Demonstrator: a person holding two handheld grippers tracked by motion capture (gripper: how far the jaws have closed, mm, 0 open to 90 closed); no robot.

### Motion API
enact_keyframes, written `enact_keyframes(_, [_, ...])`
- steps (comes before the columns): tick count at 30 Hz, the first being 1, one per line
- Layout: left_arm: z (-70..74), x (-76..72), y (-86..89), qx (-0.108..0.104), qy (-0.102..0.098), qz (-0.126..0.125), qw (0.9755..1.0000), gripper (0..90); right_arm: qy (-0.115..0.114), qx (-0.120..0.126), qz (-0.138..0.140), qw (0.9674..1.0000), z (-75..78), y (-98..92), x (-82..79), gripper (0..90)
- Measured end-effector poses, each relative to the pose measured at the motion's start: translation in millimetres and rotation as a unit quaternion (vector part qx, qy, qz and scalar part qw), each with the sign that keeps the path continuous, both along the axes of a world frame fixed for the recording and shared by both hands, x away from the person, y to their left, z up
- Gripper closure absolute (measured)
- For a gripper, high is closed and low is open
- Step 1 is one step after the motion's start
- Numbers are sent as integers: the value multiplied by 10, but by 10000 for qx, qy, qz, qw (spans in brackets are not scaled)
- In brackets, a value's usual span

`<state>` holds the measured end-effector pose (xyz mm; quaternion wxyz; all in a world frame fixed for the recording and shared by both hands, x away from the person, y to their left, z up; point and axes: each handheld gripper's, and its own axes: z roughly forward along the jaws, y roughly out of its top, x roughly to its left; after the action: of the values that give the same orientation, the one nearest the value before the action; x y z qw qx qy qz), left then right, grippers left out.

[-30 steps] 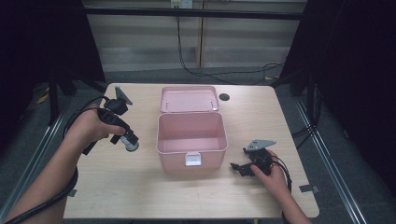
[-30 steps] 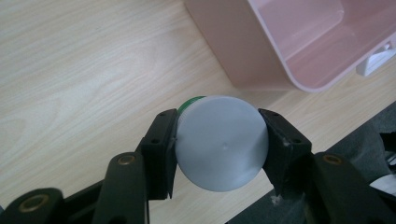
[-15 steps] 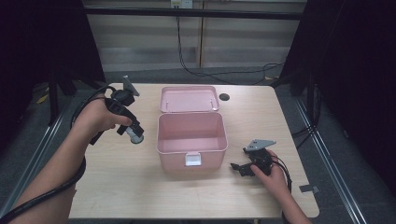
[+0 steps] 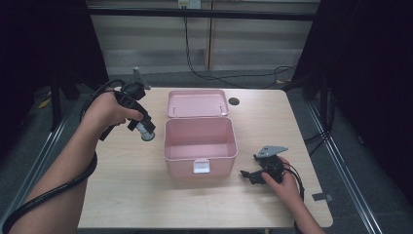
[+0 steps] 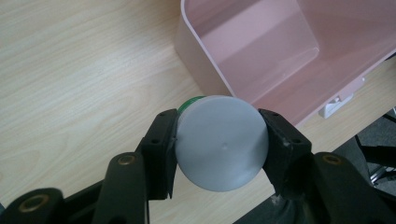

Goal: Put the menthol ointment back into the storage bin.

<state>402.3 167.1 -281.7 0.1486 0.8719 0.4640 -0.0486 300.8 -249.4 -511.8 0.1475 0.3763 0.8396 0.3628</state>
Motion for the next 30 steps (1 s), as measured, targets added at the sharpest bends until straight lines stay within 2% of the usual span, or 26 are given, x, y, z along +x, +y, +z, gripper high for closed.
enact_keyframes(11, [84, 81, -117, 5, -69, 54, 10000, 503, 0, -1, 1, 10000, 0, 0, 0, 133])
enact_keyframes(14, [90, 108, -192, 13, -75, -21, 10000, 503, 0, -1, 1, 10000, 0, 0, 0, 133])
enact_keyframes(22, [140, 132, -343, 1, -152, -28, 9999, 503, 0, -1, 0, 10000, 0, 0, 0, 133])
enact_keyframes(24, [146, 137, -385, 24, -162, -119, 9998, 503, -1, -1, 2, 10000, 0, 0, 0, 133])
enact_keyframes(30, [147, 159, -515, 4, -222, -71, 9997, 503, -2, -8, 8, 10000, 0, -1, 0, 133])
